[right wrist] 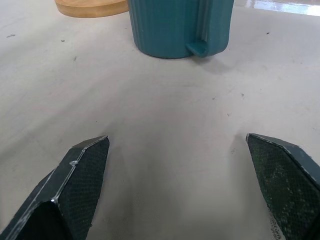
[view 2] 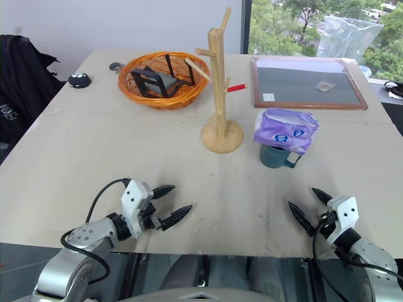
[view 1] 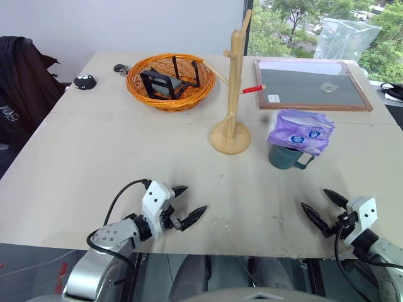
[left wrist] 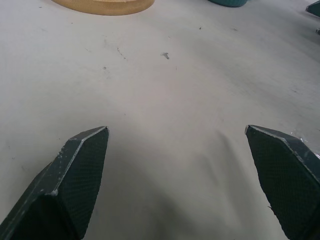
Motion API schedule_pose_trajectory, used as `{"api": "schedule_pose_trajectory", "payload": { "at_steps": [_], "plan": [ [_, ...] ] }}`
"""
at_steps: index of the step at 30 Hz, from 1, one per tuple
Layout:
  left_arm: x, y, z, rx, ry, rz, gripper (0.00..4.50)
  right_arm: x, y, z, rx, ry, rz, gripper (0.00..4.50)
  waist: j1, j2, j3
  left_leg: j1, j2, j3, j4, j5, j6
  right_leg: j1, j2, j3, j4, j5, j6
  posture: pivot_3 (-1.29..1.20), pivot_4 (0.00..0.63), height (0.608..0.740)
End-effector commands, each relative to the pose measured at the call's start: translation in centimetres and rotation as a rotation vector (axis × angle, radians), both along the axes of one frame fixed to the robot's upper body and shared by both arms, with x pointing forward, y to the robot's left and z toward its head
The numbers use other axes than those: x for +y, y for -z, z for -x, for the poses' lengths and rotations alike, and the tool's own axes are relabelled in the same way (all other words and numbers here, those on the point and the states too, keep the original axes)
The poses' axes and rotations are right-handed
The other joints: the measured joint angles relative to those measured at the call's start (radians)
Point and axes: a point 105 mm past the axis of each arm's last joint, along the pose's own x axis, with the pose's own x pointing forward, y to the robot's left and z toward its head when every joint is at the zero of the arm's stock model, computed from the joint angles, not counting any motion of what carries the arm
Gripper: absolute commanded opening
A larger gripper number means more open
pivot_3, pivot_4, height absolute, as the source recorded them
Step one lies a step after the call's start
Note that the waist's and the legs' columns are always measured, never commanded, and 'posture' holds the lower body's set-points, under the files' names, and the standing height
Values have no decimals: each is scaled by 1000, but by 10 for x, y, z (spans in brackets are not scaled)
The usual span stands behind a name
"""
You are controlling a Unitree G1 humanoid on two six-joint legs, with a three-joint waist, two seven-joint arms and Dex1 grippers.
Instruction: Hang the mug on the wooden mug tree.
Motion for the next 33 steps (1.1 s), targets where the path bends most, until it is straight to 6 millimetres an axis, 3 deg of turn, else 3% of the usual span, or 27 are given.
{"api": "schedule_pose_trajectory", "payload": {
  "at_steps": [1, 19, 26, 29, 33],
  "plan": [
    [-6, -10, 1, -47, 27, 20, 4500, -6, -13, 0, -49, 15, 12, 4421, 0, 0, 0, 0, 0, 0, 0, 0, 0, 0, 0, 0, 0, 0, 0, 0, 150, 737],
    [-3, -8, -1, -37, 28, 54, 4500, -9, -11, 3, -41, 35, 44, 4421, 0, 0, 0, 0, 0, 0, 0, 0, 0, 0, 0, 0, 0, 0, 0, 0, 150, 737],
    [-3, -11, -4, -82, 27, 46, 4500, -7, -19, 4, -47, -3, 92, 4421, 0, 0, 0, 0, 0, 0, 0, 0, 0, 0, 0, 0, 0, 0, 0, 0, 150, 737],
    [-4, -19, -4, -110, 55, 40, 4500, -18, -42, -1, -104, 25, 127, 4421, 0, 0, 0, 0, 0, 0, 0, 0, 0, 0, 0, 0, 0, 0, 0, 0, 150, 737],
    [-8, -49, -8, -189, 98, 48, 4500, -21, -107, -6, -233, -14, 200, 4421, 1, 1, 1, 0, 0, 0, 0, 0, 0, 0, 0, 0, 0, 0, 0, 0, 150, 737]
  ]
}}
